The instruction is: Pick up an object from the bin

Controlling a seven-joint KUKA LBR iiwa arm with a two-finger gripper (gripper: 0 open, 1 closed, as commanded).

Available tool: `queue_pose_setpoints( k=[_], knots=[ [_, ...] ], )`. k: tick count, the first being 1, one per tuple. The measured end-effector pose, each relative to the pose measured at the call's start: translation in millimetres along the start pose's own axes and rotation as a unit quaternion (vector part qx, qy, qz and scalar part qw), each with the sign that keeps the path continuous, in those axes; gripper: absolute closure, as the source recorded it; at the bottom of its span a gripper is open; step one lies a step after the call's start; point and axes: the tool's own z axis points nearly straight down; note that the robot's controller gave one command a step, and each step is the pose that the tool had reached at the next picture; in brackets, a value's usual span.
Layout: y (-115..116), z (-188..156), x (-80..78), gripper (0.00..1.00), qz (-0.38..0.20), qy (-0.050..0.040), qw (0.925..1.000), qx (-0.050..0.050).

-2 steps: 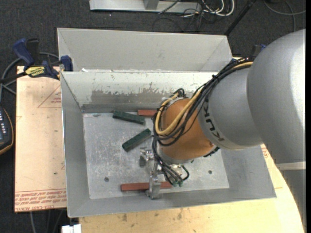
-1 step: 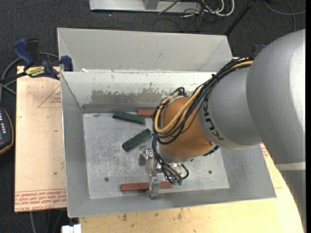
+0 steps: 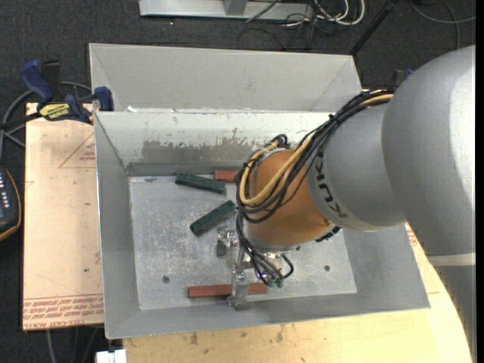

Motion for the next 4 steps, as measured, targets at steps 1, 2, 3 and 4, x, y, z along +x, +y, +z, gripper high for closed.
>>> queue_pose_setpoints(
  k=[1,2,3,4],
  knots=[
    [0,0,-1.4,0.0,0.001,0.0012,1.0,0.0],
    [0,-1,-2.4,0.0,0.002,0.0021,1.0,0.0],
    [1,-1,-1.7,1.0,0.002,0.0036,1.0,0.0],
    [1,-96,-4.8,1.0,0.003,-0.0005,1.0,0.0]
  ],
)
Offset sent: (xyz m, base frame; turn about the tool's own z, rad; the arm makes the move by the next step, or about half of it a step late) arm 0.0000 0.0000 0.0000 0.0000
